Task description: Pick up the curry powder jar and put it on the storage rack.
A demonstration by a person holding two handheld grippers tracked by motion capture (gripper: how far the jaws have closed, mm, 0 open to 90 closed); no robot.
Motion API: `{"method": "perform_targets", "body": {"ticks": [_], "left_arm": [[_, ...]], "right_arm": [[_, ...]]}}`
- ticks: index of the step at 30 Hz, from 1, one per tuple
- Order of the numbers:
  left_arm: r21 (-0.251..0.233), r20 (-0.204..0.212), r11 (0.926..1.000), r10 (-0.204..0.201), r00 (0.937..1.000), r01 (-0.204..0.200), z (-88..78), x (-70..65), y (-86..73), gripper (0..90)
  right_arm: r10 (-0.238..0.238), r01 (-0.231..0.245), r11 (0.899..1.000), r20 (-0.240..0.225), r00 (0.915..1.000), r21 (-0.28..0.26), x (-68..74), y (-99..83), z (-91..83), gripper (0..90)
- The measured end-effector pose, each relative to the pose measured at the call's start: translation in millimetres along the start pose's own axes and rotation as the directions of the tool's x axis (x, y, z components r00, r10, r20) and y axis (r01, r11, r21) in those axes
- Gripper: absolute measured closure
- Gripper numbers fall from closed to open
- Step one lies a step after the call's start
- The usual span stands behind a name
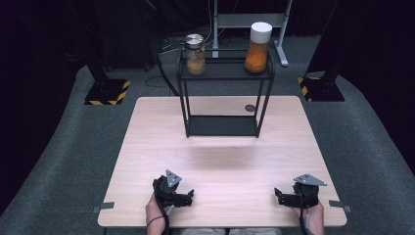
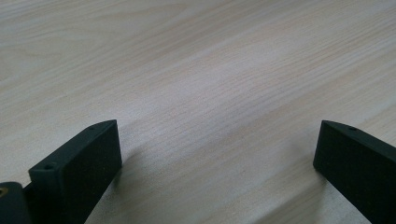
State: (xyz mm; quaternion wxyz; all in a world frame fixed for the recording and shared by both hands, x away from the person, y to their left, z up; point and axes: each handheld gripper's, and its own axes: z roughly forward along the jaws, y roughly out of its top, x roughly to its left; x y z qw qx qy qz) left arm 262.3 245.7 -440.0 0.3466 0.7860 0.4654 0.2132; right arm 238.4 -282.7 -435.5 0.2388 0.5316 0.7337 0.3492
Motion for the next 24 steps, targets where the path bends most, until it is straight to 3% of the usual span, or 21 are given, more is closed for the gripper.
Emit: {"method": "perform_targets", "body": {"ticks": [24], "left_arm": [[0.000, -0.001, 1.0000, 0.000, 1.0000, 0.000, 0.0, -0.4, 0.0, 0.1]], "right_arm": [[0.005, -0.005, 1.000, 0.004, 1.0000, 0.011, 0.0, 2.9, 2.1, 0.0]]}}
